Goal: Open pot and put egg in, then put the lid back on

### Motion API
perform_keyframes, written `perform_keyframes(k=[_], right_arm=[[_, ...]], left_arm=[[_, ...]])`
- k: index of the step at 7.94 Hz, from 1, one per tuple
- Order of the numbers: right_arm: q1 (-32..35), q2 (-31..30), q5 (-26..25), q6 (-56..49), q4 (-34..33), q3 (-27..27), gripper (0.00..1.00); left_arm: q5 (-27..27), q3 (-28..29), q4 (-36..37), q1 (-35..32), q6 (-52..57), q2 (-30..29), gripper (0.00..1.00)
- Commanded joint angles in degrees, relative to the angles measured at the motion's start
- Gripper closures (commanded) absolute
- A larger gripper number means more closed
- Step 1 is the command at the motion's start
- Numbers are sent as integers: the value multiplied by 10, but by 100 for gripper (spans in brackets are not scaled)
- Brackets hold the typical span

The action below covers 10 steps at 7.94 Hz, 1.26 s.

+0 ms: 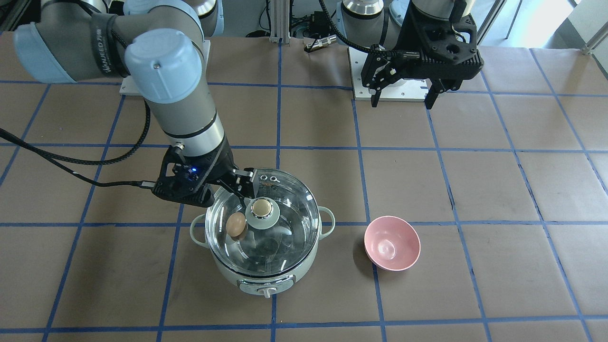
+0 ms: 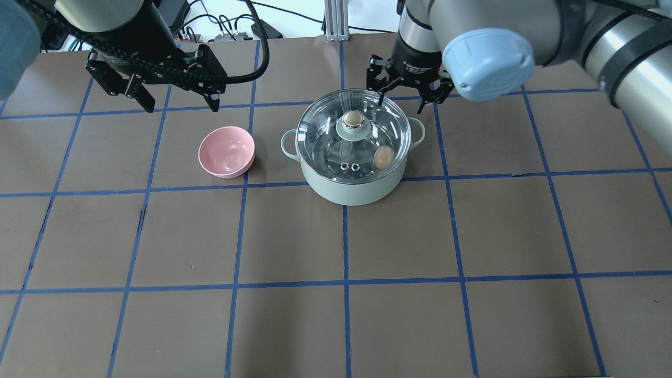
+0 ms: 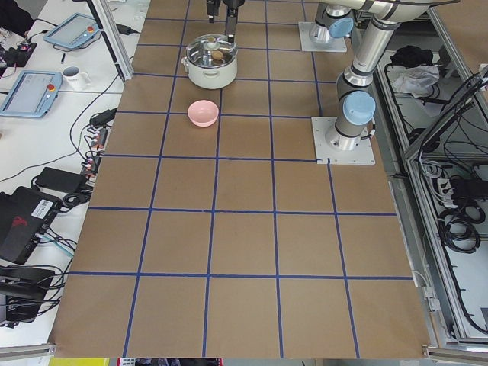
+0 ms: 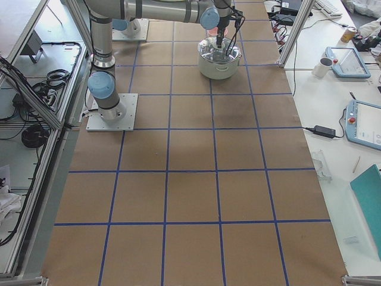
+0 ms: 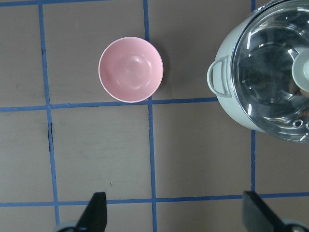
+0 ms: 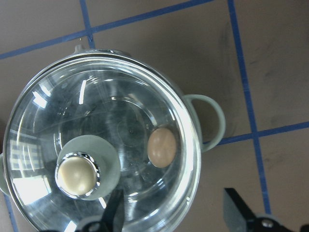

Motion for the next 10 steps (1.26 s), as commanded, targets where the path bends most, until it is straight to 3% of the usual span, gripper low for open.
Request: perform_keyframes(k=[1, 3, 8, 10], right_arm=[[-45, -102, -16, -111, 126, -1, 18], [-80, -145, -31, -155, 175, 1, 18], [-87, -150, -38, -202, 173, 1, 0], [-87, -155, -63, -213, 172, 2, 0]], left_arm=[[1, 0, 0, 0, 0, 0, 0], [1, 0, 0, 0, 1, 0, 0], [0, 0, 0, 0, 1, 0, 0], [-2, -1, -1, 0, 1, 0, 0]])
